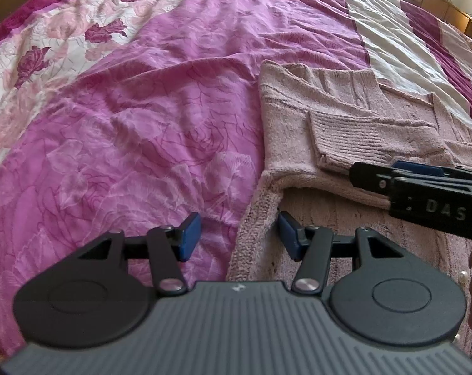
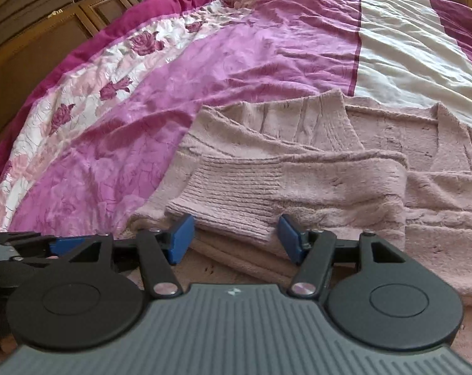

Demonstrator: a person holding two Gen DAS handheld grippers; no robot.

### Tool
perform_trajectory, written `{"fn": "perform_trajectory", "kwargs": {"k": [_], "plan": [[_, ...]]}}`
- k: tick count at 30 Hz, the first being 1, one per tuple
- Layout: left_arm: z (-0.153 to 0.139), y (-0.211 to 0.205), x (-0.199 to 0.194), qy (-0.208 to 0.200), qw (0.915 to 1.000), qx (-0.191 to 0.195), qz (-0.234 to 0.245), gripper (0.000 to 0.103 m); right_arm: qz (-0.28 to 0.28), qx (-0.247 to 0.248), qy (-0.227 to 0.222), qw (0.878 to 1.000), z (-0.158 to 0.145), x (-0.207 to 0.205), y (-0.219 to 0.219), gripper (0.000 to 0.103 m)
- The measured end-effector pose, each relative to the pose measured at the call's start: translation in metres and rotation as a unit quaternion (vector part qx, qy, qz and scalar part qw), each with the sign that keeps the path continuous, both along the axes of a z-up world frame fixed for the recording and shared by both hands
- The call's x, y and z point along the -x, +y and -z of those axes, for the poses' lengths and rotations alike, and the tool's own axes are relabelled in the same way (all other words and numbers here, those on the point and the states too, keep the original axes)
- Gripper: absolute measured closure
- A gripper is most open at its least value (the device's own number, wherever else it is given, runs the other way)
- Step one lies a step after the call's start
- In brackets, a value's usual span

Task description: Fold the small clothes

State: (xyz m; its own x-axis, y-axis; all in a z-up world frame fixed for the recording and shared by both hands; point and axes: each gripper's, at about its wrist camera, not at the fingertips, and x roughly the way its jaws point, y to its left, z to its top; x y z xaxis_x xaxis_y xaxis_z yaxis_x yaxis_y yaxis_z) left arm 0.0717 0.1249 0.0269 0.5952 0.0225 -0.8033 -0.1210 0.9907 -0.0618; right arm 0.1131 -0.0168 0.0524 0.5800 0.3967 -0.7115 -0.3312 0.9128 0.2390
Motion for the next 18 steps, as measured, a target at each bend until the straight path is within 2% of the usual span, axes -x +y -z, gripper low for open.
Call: {"fn": "perform_trajectory", "kwargs": {"k": [4, 6, 7, 10, 11, 12, 18], "plan": [[0.001, 0.0, 0.0, 0.0, 1.0, 0.0, 0.0, 0.046, -0.01, 0.017, -0.006, 1.0, 0.006, -0.002, 0.007, 0.038], [0.002, -0.001, 0.0, -0.001, 1.0, 0.0, 0.001, 0.045, -0.012, 0.023, -0.014, 1.0, 0.007, -0.002, 0.009, 0.057], [0.003, -0.001, 0.0, -0.001, 1.0, -0.001, 0.002, 0.045, -0.009, 0.024, -0.016, 1.0, 0.008, -0.002, 0.009, 0.062], [0.004, -0.001, 0.0, -0.002, 1.0, -0.003, 0.004, 0.045, 0.007, 0.017, -0.018, 1.0, 0.009, -0.002, 0.001, 0.088], [0.004, -0.001, 0.0, -0.002, 1.0, -0.003, 0.004, 0.045, 0.012, 0.008, -0.017, 1.0, 0.009, -0.003, -0.003, 0.091], [0.004, -0.001, 0.0, -0.002, 1.0, -0.003, 0.003, 0.045, 0.017, 0.001, -0.017, 1.0, 0.008, -0.004, -0.007, 0.094], [-0.001, -0.002, 0.002, -0.009, 1.0, 0.001, 0.001, 0.044, 0.043, -0.041, -0.035, 0.998, -0.008, -0.001, -0.03, 0.096]]}}
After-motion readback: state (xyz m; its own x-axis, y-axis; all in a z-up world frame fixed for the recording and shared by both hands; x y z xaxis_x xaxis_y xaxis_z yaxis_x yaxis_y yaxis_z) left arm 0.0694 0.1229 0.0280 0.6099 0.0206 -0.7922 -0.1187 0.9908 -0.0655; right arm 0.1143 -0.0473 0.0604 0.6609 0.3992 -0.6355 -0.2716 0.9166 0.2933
